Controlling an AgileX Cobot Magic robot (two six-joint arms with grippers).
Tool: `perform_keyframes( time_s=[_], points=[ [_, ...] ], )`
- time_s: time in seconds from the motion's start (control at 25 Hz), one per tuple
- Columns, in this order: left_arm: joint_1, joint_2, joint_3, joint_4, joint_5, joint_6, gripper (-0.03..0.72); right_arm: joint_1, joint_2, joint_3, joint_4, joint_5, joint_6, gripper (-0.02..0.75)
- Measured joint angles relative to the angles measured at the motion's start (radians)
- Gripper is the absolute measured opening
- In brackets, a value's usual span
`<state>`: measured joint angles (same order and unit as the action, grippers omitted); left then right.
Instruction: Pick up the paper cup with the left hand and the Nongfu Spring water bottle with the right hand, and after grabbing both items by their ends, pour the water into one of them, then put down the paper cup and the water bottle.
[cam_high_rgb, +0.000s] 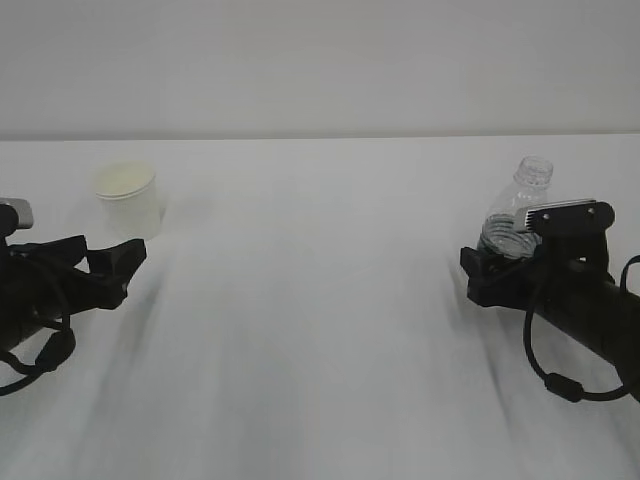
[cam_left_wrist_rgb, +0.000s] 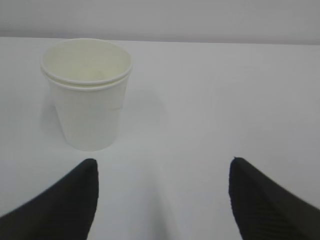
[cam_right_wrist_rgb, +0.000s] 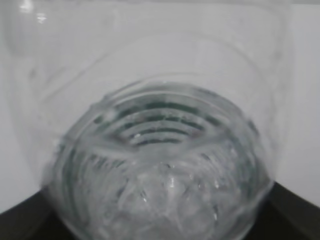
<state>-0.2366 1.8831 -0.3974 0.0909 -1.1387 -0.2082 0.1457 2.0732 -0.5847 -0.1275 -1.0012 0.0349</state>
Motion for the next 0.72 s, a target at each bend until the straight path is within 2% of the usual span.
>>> perform_keyframes(
  time_s=[0.28,0.52,0.72],
  points=[
    [0.000,0.000,0.000,0.000,0.000,0.000,0.585,0.000,0.000,0.000,0.000,0.003,0.000,0.585],
    [0.000,0.000,0.000,0.000,0.000,0.000,0.585,0.000,0.000,0.000,-0.004,0.006,0.000,0.498],
    [0.000,0.000,0.000,-0.009,0.000,0.000,0.579,0.000,0.000,0.000,-0.018,0.006,0.000,0.480]
  ],
)
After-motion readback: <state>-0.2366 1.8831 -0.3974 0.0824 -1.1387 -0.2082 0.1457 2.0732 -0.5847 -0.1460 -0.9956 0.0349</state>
